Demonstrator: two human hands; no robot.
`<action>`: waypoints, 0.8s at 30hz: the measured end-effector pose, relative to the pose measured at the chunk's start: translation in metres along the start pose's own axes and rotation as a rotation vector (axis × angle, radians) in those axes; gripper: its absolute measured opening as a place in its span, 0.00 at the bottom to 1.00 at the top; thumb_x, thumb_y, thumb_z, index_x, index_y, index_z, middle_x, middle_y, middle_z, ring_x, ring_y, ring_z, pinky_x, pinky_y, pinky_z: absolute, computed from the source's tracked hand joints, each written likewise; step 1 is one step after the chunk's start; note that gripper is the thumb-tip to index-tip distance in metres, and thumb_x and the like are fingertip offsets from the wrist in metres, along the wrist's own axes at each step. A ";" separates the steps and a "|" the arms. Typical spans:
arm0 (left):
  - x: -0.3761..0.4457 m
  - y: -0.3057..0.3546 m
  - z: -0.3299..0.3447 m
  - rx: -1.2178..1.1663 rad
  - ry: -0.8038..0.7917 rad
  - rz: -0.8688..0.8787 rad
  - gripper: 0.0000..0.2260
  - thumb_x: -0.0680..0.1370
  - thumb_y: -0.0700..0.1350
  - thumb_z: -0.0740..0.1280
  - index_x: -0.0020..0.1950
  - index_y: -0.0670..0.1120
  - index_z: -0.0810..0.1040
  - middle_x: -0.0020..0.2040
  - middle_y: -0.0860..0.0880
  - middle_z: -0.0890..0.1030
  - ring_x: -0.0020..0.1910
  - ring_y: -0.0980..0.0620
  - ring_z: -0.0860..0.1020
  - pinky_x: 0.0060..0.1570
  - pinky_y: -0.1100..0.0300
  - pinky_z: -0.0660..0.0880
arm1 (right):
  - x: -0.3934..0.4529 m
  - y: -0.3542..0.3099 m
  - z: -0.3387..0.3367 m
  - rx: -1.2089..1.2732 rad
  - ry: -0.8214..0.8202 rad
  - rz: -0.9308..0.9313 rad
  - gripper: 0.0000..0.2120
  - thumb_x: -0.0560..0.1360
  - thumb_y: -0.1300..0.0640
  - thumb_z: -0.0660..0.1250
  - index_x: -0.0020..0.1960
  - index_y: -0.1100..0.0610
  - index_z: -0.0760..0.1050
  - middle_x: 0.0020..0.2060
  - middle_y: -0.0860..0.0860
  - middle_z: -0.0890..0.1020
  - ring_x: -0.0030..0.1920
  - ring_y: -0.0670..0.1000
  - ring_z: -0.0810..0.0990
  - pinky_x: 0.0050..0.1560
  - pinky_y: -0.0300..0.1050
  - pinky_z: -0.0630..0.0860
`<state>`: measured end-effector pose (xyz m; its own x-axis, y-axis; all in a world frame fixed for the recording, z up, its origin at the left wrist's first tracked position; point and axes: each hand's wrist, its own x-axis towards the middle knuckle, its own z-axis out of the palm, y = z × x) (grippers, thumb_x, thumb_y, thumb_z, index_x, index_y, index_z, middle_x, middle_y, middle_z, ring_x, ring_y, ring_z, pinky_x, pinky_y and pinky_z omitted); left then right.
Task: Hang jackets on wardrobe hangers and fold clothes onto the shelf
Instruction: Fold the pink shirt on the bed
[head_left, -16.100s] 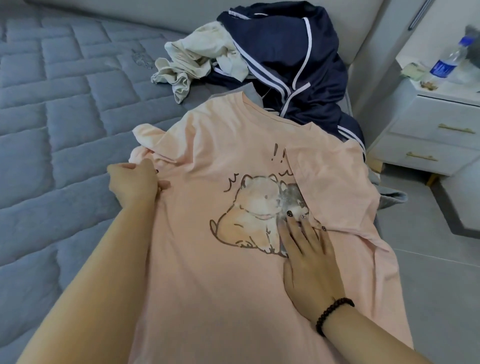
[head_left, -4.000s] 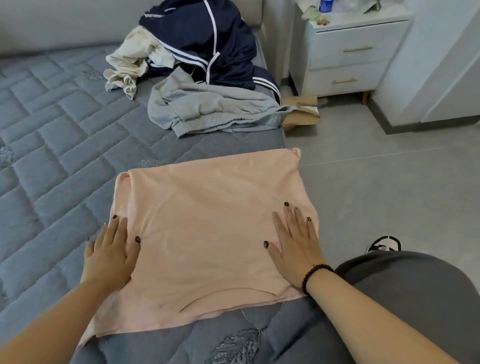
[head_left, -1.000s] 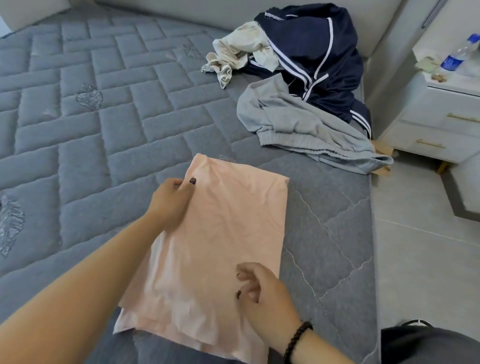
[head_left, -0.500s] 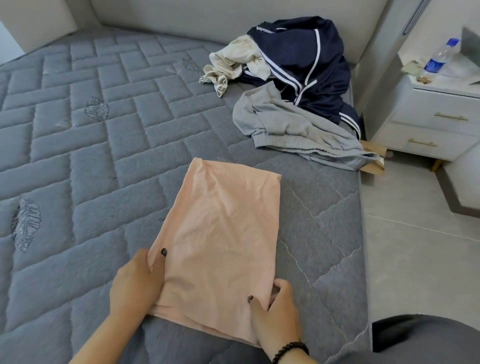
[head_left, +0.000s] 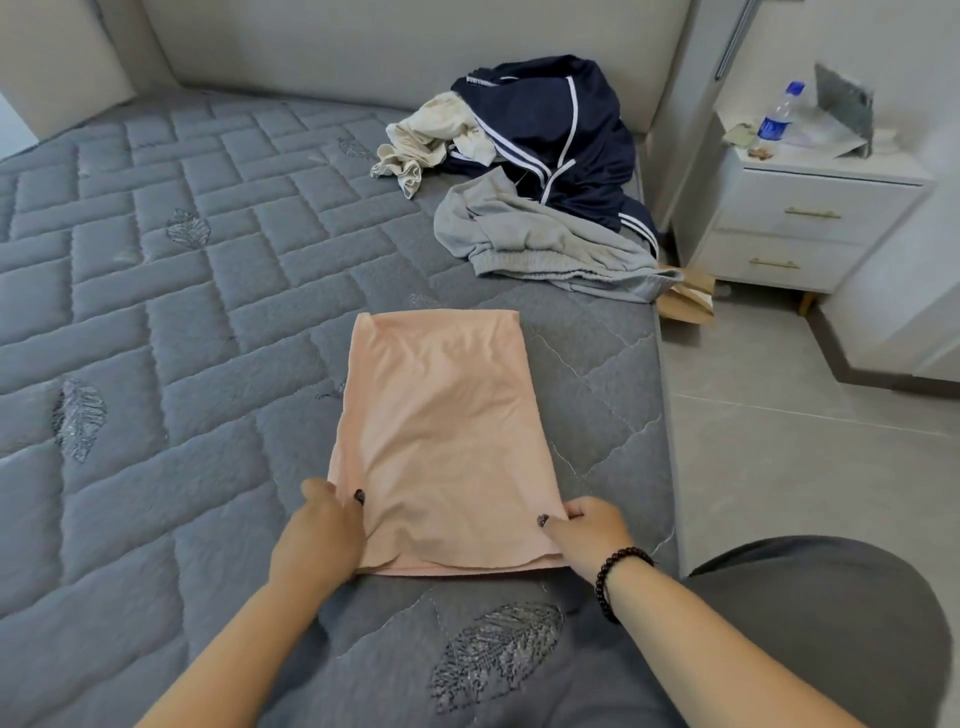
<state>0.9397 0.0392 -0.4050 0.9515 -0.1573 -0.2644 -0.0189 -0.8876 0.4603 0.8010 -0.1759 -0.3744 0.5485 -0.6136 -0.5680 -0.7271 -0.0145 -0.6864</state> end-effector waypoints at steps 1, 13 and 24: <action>-0.006 0.001 0.003 -0.005 -0.018 -0.003 0.12 0.82 0.49 0.57 0.53 0.40 0.63 0.44 0.43 0.74 0.39 0.44 0.71 0.42 0.53 0.68 | -0.004 0.000 -0.008 0.005 0.012 -0.008 0.10 0.74 0.61 0.69 0.35 0.54 0.74 0.35 0.47 0.78 0.38 0.48 0.78 0.47 0.46 0.79; -0.045 -0.002 0.001 -0.190 -0.301 -0.058 0.20 0.80 0.51 0.62 0.30 0.46 0.64 0.28 0.49 0.70 0.29 0.52 0.67 0.30 0.58 0.60 | -0.030 0.013 -0.047 -0.200 0.072 -0.106 0.06 0.76 0.56 0.66 0.48 0.54 0.68 0.42 0.51 0.77 0.30 0.49 0.76 0.24 0.38 0.70; -0.058 -0.018 -0.009 0.076 -0.230 0.030 0.15 0.78 0.56 0.62 0.48 0.45 0.67 0.40 0.53 0.74 0.38 0.54 0.73 0.35 0.59 0.68 | -0.027 0.024 -0.047 -0.791 -0.125 -0.084 0.06 0.75 0.53 0.66 0.47 0.52 0.69 0.44 0.49 0.78 0.38 0.50 0.79 0.33 0.38 0.73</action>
<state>0.8874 0.0685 -0.3909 0.8552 -0.2713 -0.4416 -0.0778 -0.9097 0.4080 0.7498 -0.1974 -0.3540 0.6228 -0.4931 -0.6075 -0.7324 -0.6406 -0.2308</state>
